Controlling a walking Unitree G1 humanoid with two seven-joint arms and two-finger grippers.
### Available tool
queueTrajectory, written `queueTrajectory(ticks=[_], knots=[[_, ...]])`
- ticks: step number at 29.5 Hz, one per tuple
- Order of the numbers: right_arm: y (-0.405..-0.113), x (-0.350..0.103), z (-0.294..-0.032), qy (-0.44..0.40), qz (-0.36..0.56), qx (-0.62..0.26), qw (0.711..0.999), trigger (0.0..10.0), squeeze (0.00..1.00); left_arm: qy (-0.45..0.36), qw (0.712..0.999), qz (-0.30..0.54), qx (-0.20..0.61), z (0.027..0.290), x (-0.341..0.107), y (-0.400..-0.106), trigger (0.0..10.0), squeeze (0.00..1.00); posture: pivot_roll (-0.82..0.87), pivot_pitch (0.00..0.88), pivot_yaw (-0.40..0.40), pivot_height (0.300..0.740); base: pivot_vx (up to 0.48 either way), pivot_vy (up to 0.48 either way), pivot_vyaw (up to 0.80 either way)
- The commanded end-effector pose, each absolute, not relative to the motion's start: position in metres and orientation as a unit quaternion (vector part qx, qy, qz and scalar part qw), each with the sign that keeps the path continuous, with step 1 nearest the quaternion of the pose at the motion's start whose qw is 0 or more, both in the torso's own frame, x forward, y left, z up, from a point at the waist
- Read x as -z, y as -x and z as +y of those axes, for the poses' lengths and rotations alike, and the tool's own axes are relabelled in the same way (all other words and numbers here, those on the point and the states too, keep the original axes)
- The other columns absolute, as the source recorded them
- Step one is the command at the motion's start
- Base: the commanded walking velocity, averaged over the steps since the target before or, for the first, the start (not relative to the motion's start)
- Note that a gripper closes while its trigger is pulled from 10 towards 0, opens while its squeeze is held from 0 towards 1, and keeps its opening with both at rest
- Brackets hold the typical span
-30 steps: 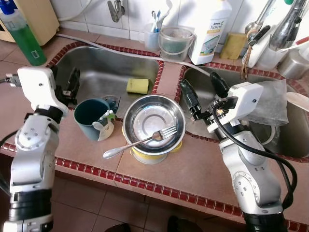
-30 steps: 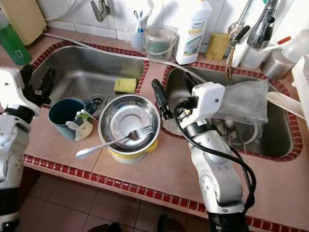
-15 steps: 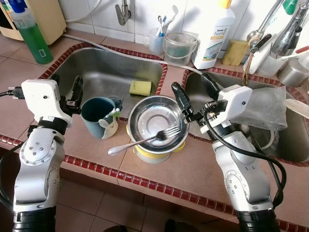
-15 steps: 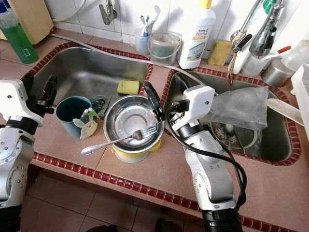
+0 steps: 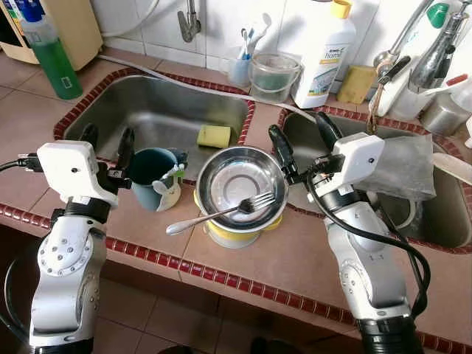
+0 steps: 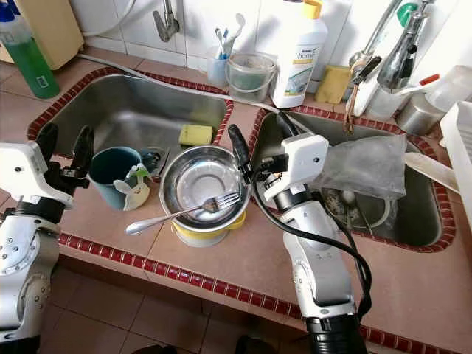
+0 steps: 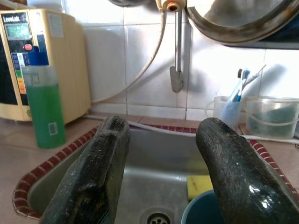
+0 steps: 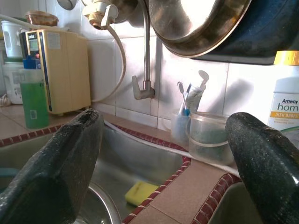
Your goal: Kitchen organization
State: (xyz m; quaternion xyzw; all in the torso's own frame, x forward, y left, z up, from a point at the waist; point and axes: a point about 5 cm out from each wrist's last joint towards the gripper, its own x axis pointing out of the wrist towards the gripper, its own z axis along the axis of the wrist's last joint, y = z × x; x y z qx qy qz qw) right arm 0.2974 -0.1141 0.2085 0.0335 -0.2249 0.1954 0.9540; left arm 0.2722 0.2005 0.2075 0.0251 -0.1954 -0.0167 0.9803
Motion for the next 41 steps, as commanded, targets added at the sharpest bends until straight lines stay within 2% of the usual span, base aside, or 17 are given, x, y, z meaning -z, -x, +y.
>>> queueTrajectory(ticks=[1, 10, 16, 18, 26, 27, 41], knots=[[-0.3, -0.212, -0.119, -0.031, -0.235, -0.183, 0.954, 10.0, 0.0, -0.032, 0.979, -0.201, 0.028, 0.201, -0.207, -0.27, 10.0, 0.0, -0.02, 0.096, -0.034, 0.74, 0.0, 0.0, 0.0], [-0.294, -0.206, -0.118, -0.025, -0.223, -0.202, 0.953, 10.0, 0.0, -0.051, 0.979, -0.193, 0.052, 0.208, -0.201, -0.262, 10.0, 0.0, -0.02, 0.114, -0.039, 0.74, 0.0, 0.0, 0.0], [-0.276, -0.203, -0.106, -0.028, -0.206, -0.264, 0.942, 10.0, 0.0, -0.068, 0.977, -0.19, 0.068, 0.21, -0.201, -0.257, 10.0, 0.0, -0.02, 0.136, -0.045, 0.74, 0.0, 0.0, 0.0], [-0.262, -0.201, -0.102, -0.034, -0.192, -0.306, 0.932, 10.0, 0.0, -0.072, 0.976, -0.19, 0.074, 0.209, -0.202, -0.254, 10.0, 0.0, -0.02, 0.146, -0.045, 0.74, 0.0, 0.0, 0.0], [-0.241, -0.202, -0.101, -0.05, -0.165, -0.365, 0.915, 10.0, 0.0, -0.075, 0.975, -0.186, 0.092, 0.208, -0.201, -0.25, 10.0, 0.0, -0.02, 0.16, -0.045, 0.74, 0.0, 0.0, 0.0], [-0.235, -0.201, -0.103, -0.05, -0.155, -0.376, 0.912, 10.0, 0.0, -0.083, 0.973, -0.184, 0.114, 0.203, -0.199, -0.248, 10.0, 0.0, -0.01, 0.165, -0.048, 0.74, 0.0, 0.0, 0.0], [-0.227, -0.201, -0.111, -0.039, -0.13, -0.391, 0.91, 10.0, 0.0, -0.105, 0.96, -0.181, 0.188, 0.193, -0.195, -0.233, 10.0, 0.0, -0.01, 0.164, -0.048, 0.74, 0.0, 0.0, 0.0]])
